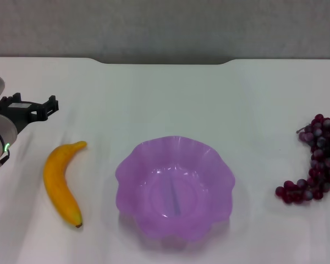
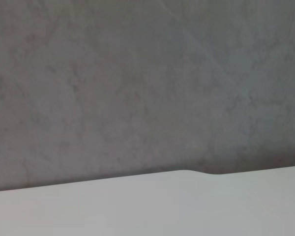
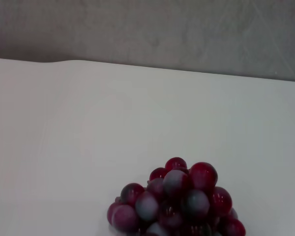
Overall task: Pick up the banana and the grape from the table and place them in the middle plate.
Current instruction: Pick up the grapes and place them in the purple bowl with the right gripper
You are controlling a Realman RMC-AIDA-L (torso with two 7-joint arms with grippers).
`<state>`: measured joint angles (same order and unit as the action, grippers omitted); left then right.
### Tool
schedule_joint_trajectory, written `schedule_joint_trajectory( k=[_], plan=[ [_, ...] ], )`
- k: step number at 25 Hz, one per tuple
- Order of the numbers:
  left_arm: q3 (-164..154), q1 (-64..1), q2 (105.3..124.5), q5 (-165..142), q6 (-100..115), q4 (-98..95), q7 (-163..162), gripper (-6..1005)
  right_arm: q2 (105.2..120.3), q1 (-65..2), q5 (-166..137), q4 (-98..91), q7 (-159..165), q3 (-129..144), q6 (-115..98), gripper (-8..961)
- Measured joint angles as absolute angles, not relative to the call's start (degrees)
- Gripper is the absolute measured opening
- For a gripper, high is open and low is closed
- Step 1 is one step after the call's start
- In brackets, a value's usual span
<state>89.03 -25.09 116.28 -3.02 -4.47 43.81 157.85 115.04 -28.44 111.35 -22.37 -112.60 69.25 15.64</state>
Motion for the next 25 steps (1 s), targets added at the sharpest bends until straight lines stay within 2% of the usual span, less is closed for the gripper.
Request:
schedule_joint_trajectory(
  k=[8, 25],
  plan=[
    [89.0, -25.0, 116.28, -2.9, -4.5, 43.9, 157.8, 817, 115.05, -28.6, 111.4, -22.3, -112.6, 68.1, 15.4, 743],
    [89.0, -25.0, 116.28, -3.0, -4.5, 43.9, 157.9, 813, 115.11, -28.7, 111.4, -22.4, -114.4, 67.5, 13.3, 589]
  ],
)
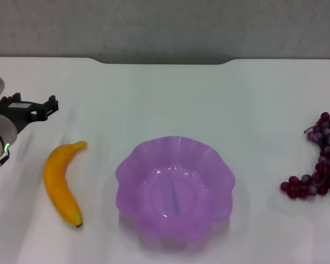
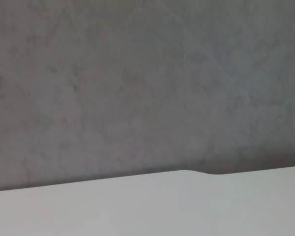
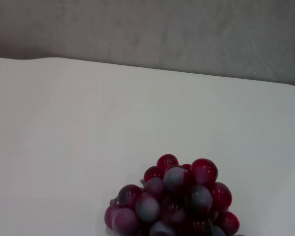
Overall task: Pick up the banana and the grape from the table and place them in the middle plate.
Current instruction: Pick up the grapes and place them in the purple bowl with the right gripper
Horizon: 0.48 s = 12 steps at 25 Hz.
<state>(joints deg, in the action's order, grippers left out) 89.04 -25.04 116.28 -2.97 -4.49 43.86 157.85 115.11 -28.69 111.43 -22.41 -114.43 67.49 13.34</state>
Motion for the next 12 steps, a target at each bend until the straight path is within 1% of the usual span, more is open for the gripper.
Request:
schedule_joint_trajectory(
  k=[10, 12],
  plan=[
    [89.0, -25.0, 116.36, -3.0, -4.5, 43.9, 157.8, 811, 115.14, -28.4, 111.5, -23.1, -114.7, 67.5, 14.2, 546],
    [89.0, -25.0, 116.36, -3.0, -4.5, 43.9, 157.8, 810, 115.14, -28.6, 111.5, -23.2, -115.2, 67.5, 14.7, 476]
  ],
)
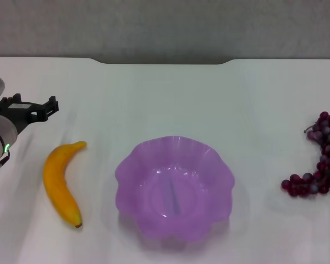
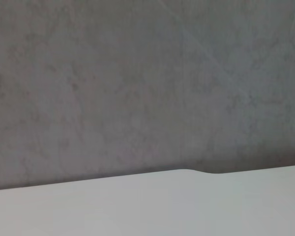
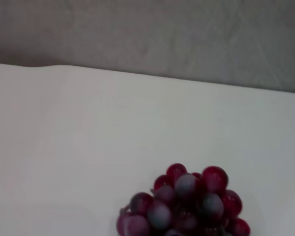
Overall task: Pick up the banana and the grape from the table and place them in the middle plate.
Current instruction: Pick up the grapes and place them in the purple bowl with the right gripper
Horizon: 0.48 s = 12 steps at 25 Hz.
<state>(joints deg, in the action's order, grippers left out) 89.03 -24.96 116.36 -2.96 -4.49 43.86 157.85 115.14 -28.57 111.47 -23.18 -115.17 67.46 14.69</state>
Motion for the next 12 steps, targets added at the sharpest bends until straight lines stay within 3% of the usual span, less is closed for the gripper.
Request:
schedule_joint_trajectory(
  k=[6, 12],
  plan=[
    [89.0, -25.1, 116.37, -2.9, -4.5, 43.9, 157.8, 809, 115.13, -28.8, 111.5, -23.7, -116.0, 66.7, 15.4, 261],
    [89.0, -25.0, 116.37, -2.7, -4.5, 43.9, 157.8, 808, 115.13, -28.8, 111.5, -23.9, -116.0, 66.7, 15.4, 166]
  ],
)
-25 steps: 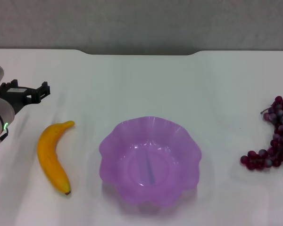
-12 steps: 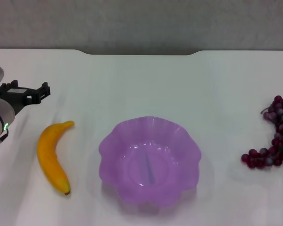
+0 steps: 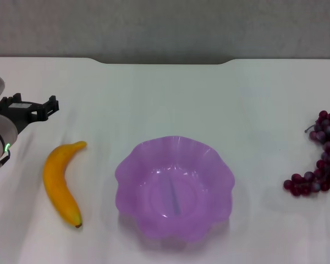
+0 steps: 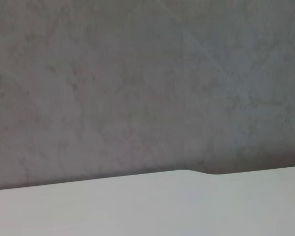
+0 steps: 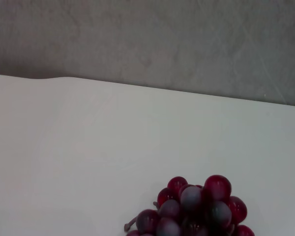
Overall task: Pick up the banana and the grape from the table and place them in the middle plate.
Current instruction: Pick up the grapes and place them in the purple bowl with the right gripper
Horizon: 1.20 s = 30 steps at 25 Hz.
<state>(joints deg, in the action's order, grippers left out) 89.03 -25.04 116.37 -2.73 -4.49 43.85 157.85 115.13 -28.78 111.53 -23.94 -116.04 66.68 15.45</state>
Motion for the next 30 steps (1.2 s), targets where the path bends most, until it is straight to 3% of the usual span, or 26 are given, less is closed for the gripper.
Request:
schedule_joint_trajectory(
  k=[30],
  plan=[
    [89.0, -25.2, 116.37, -2.7, -4.5, 43.9, 157.9, 801, 115.23, -28.9, 111.6, -25.4, -119.9, 62.2, 23.3, 150]
  ],
)
